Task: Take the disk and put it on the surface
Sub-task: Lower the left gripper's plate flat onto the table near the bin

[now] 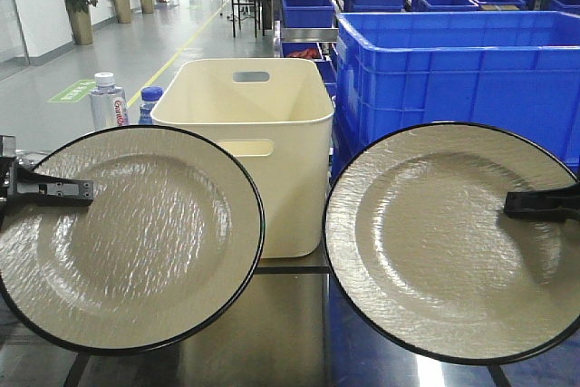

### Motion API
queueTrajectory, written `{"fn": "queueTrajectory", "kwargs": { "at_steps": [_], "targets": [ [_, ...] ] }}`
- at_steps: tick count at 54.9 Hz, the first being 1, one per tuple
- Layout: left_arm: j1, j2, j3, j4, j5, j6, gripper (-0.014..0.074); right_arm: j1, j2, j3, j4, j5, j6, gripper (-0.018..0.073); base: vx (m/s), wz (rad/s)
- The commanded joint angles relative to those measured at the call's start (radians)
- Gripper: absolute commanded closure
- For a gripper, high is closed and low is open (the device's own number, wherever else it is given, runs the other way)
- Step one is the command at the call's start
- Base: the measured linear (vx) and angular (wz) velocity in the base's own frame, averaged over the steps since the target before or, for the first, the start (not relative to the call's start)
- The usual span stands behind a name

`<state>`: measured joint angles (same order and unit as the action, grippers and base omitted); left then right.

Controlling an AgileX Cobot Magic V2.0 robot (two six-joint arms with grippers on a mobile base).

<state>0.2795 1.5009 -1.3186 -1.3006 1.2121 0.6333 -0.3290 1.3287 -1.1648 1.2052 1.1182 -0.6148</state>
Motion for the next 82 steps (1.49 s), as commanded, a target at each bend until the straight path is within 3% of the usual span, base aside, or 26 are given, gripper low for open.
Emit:
{"fn": "queueTrajectory", "kwargs": {
  "at_steps": [1,20,51,60,72,82],
  "targets": [
    [-0.005,-0.045,-0.033,-0.144,0.032,-0.017,0.0598,-0.003,-0.034,-0.033,0.133,-0.002,-0.001,0.0568,0.00,0.00],
    [-0.005,-0.045,-0.033,-0.144,0.032,-0.017,0.0598,-0.003,-0.034,-0.033,0.141,-0.008,0.000,0.0568,0.00,0.00],
    [-0.022,-0.034,-0.033,-0.125,0.037,0.014,0.0598,-0.003,-0.034,-0.033,0.238,-0.059,-0.011,0.0568,0.00,0.00],
    [-0.151,0.032,-0.033,-0.111,-0.002,0.048,0.0598,-0.003,-0.034,-0.033,0.269,-0.065,-0.011,0.0568,0.00,0.00],
    [-0.380,0.155,-0.033,-0.119,-0.206,0.063,0.0598,-0.003,-0.034,-0.033,0.335,-0.065,-0.011,0.0568,0.00,0.00],
    [-0.495,0.240,-0.033,-0.118,-0.334,0.064,0.0591,-0.003,-0.034,-0.033,0.335,-0.062,-0.011,0.0568,0.00,0.00]
  ]
}}
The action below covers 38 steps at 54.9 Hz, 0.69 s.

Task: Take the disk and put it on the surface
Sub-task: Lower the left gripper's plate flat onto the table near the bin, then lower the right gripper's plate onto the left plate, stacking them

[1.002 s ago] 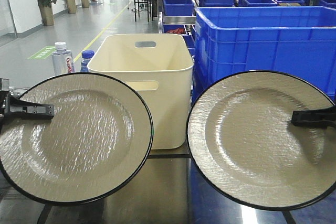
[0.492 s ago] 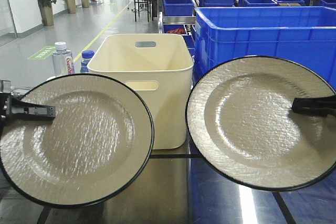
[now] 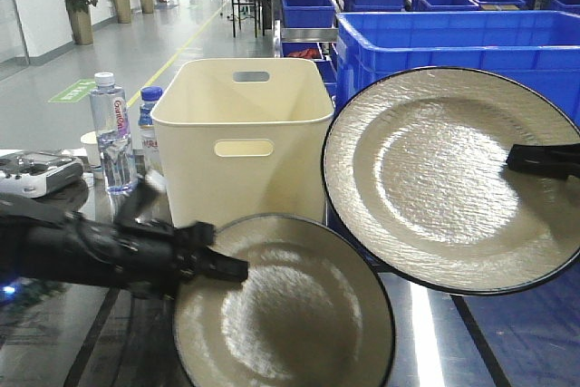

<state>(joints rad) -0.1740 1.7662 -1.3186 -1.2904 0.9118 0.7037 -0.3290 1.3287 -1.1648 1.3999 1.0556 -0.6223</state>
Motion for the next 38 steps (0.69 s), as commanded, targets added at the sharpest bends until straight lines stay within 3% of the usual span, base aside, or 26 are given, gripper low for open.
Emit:
{"fn": "queueTrajectory", "kwargs": {
  "at_steps": [1,13,27,38],
  "targets": [
    [-0.051,-0.017,-0.033,-0.128,-0.042,-0.005,0.0589,-0.003,-0.034,-0.033,0.140,0.001,-0.003,0.0568,0.00,0.00],
    [-0.112,0.043,-0.033,-0.128,-0.063,0.072,0.0479,-0.003,-0.034,-0.033,0.139,0.005,-0.003,0.0568,0.00,0.00],
    [-0.130,0.055,-0.033,-0.081,-0.079,0.108,0.0185,-0.003,-0.034,-0.033,0.118,0.005,-0.003,0.0568,0.00,0.00],
    [-0.112,0.044,-0.036,0.061,-0.189,0.219,0.0028,-0.003,-0.034,-0.033,0.117,0.005,-0.003,0.0568,0.00,0.00]
  ]
}}
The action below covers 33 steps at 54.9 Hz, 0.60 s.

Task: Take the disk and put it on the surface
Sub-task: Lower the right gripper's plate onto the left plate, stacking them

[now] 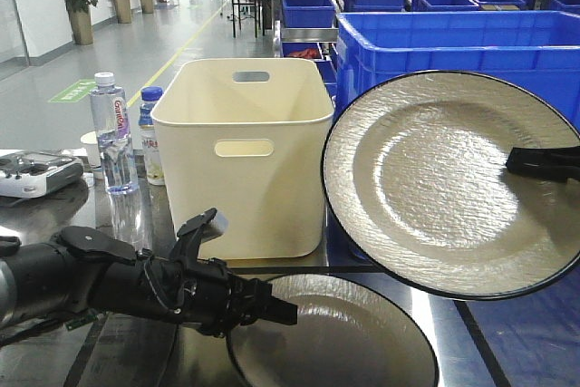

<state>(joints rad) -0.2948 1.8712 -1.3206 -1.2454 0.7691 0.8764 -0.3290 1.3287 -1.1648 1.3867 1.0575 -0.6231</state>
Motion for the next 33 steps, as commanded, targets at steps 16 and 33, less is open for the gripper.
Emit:
{"fn": "queueTrajectory", "kwargs": {
  "at_steps": [16,33],
  "targets": [
    [0.131,-0.196,-0.034,0.190,-0.015,0.045,0.0044,-0.003,-0.034,-0.033,0.001,-0.035,-0.003,0.0568,0.00,0.00],
    [0.299,-0.491,-0.034,0.330,0.091,-0.049,0.0607,0.137,0.077,-0.033,-0.115,-0.114,-0.002,0.0568,0.00,0.00]
  ]
}}
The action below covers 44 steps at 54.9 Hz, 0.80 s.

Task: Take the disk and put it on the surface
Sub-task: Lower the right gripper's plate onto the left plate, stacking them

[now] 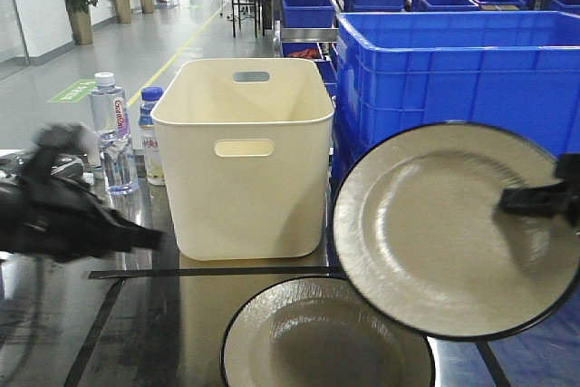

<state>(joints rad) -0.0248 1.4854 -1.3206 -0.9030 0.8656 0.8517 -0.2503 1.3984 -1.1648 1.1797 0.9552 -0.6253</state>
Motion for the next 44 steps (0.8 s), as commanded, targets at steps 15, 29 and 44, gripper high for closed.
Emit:
{"fn": "queueTrajectory", "kwargs": {
  "at_steps": [15,29,44],
  "targets": [
    [0.071,-0.228,-0.034,0.016,-0.001,-0.036,0.0605,0.281,0.148,-0.033,0.085,-0.129,0.000,0.0566,0.00,0.00],
    [0.071,-0.233,-0.034,0.016,0.022,-0.060,0.0605,0.329,0.201,-0.033,0.074,-0.150,-0.008,0.0460,0.00,0.00],
    [0.071,-0.233,-0.034,0.016,0.061,-0.071,0.0605,0.328,0.206,-0.033,0.063,-0.147,-0.043,0.0050,0.00,0.00]
  ]
}}
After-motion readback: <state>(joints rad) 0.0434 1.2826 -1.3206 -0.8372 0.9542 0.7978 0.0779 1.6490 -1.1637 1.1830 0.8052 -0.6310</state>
